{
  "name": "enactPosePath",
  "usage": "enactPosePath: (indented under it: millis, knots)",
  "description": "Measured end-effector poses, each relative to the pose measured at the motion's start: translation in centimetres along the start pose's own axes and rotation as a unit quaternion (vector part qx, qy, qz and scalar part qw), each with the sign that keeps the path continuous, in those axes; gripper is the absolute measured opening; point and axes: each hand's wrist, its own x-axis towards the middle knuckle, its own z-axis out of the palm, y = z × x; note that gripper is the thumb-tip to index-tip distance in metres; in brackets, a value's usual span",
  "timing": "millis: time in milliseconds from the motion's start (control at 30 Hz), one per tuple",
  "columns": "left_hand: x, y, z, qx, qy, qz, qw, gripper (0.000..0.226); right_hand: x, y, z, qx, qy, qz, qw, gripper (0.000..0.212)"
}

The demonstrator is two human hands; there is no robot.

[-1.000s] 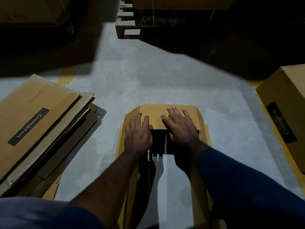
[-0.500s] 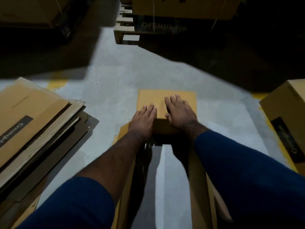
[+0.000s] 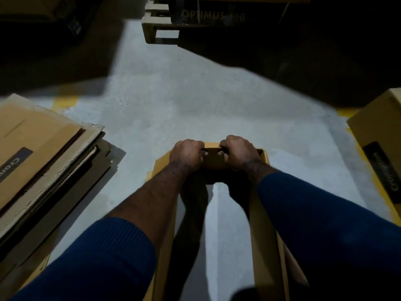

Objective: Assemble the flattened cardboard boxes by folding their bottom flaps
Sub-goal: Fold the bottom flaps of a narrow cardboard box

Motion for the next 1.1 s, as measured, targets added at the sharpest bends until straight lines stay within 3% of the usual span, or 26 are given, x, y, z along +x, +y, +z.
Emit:
enactPosePath:
  millis: [200,300,533,733,800,900,1000,1100]
  knots:
    - [-0.7,-0.9,-0.5,-0.103,0.051,0.030,0.993,0.014,-1.1,1.8,-1.5,0.001,0.010,-0.044,0.999,0.024]
    - [-0.8,-0.8,-1.2,-0.094,0.035,0.029,0.995,0.007,-1.7,2.9,-2.3,-0.043,0.017,-0.027,0.999,0.020]
    - [-0.5,0.2,-1.5,-0.106,0.034,-0.046,0.993,0.008,-1.2,1.9,-2.5,-0.006,0.009,0.064,0.998,0.016]
    - [-1.3,0.4,-1.6,-0.109,0.037,-0.037,0.993,0.007,-1.7,2.1,-2.2,0.005,0.011,0.057,0.998,0.015]
    - [-2.4,0.5,-1.4,-0.105,0.048,-0.031,0.993,0.012,-2.4,1.8,-1.9,-0.008,0.026,0.052,0.998,0.016]
    - [-5.1,0.7,-0.7,-0.089,0.068,-0.011,0.994,0.040,-4.7,0.9,-1.4,0.012,0.071,0.075,0.995,0.041]
    - [-10.2,1.4,-0.2,-0.078,0.057,-0.096,0.991,0.062,-9.1,-0.6,-0.6,0.061,0.098,0.153,0.982,0.058]
    - [-17.0,2.3,0.0,-0.072,0.051,-0.167,0.982,0.067,-15.1,-2.9,-0.2,0.096,0.095,0.227,0.965,0.065]
